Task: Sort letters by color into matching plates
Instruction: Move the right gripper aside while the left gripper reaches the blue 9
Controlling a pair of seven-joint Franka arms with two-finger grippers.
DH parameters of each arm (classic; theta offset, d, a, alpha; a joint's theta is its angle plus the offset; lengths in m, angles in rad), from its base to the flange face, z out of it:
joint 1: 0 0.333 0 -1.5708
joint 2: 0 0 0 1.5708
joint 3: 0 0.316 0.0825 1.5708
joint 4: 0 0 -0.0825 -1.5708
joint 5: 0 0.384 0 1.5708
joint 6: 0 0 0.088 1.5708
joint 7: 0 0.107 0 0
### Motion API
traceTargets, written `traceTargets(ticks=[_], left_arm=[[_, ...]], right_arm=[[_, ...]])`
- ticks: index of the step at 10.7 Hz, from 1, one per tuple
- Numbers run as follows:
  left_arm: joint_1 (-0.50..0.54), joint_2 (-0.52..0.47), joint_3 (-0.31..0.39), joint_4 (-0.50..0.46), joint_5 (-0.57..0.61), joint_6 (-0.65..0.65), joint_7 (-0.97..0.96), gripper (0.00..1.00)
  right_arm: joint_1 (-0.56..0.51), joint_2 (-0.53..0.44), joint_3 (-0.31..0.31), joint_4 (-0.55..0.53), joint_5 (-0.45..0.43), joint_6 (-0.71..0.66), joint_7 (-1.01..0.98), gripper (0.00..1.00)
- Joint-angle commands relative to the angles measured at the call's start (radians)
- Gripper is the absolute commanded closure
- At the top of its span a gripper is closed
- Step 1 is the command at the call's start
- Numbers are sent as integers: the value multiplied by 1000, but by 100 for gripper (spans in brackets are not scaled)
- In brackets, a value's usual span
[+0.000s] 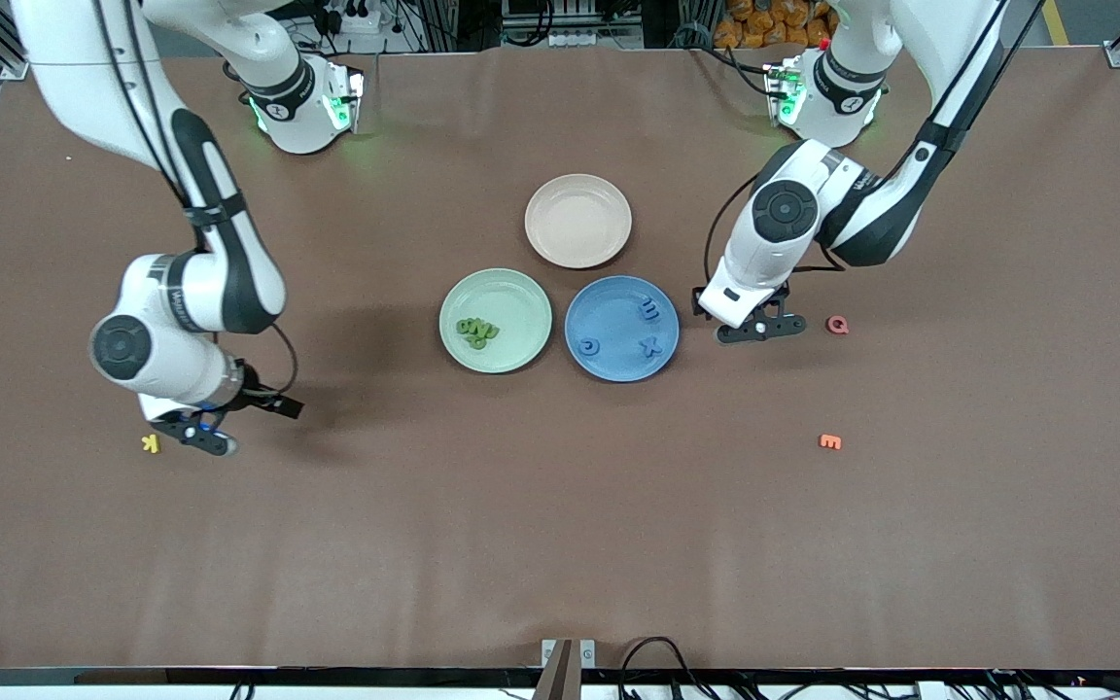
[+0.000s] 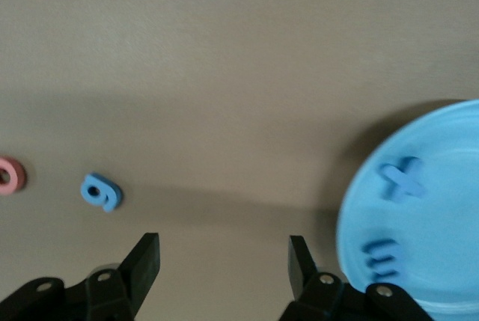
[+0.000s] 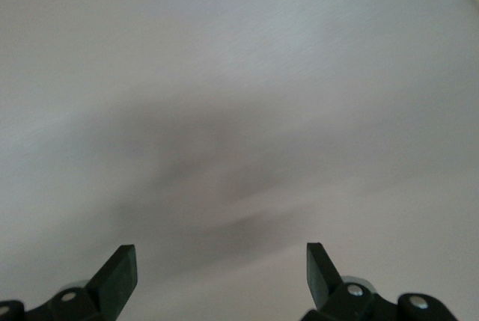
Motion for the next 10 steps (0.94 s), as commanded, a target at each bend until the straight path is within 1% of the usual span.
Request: traceTargets(ticks=[1, 3, 4, 5, 7, 9, 10], left_arm=[[56, -42, -8, -115, 92, 125, 62, 23], [73, -41, -8, -121, 102, 126, 170, 24], [73, -44, -8, -127, 110, 127, 195, 24], [73, -42, -8, -131, 162, 127, 197, 24], [76, -33, -8, -139, 213, 144, 203, 24], [94, -30, -9, -168, 260, 191, 258, 24], [128, -29, -9, -190, 262, 246, 327, 27]], right_arm=[[-110, -15, 19, 2, -27, -7, -144, 0], [-156, -13, 16, 2, -29, -5, -237, 0], [-170, -11, 15, 7, -30, -5, -264, 0], [-183, -11, 13, 8, -30, -5, -287, 0], [-187, -19, 8, 13, -32, -10, -337, 0], [-162, -66, -59, 13, -30, -28, -397, 0], [-161, -94, -71, 14, -32, -75, -426, 0]])
